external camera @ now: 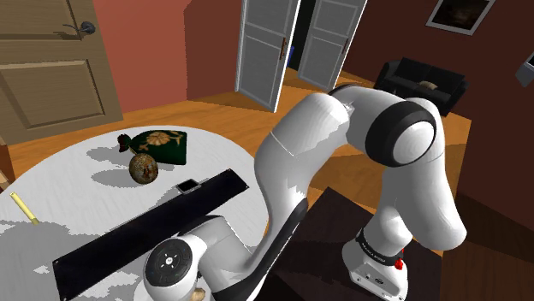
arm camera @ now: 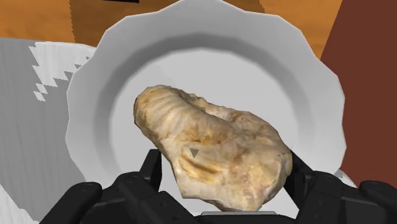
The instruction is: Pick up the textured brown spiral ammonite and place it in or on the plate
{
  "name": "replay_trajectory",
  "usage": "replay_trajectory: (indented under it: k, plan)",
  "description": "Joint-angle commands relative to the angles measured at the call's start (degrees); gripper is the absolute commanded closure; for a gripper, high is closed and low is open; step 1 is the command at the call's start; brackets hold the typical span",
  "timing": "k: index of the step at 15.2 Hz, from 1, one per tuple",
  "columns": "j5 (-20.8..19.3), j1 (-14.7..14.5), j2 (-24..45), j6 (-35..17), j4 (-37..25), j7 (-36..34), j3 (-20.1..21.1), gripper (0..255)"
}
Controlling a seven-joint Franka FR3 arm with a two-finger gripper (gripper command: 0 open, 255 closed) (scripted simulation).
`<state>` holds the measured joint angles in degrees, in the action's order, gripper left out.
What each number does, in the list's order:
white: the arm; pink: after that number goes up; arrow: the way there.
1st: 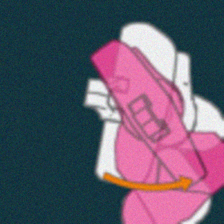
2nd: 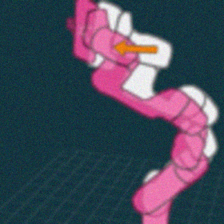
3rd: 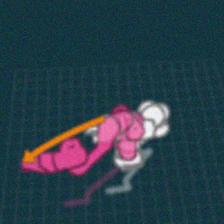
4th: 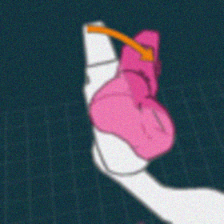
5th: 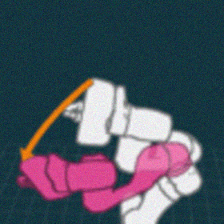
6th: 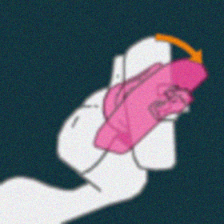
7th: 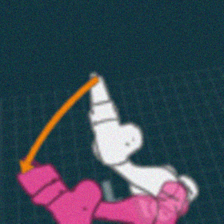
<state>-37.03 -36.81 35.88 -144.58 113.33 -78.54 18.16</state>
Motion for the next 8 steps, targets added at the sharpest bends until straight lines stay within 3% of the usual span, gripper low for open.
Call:
replay_trajectory:
  k: [1, 5, 8]
  plan:
    - [0.1, 0.0, 0.3, 0.3, 0.1, 0.0, 0.0, 0]
    - [-0.1, 0.1, 0.0, -0.2, 0.9, -0.2, -0.2, 0]
    - [2.9, 1.3, -4.9, 3.1, 2.3, 1.8, 2.4, 0]
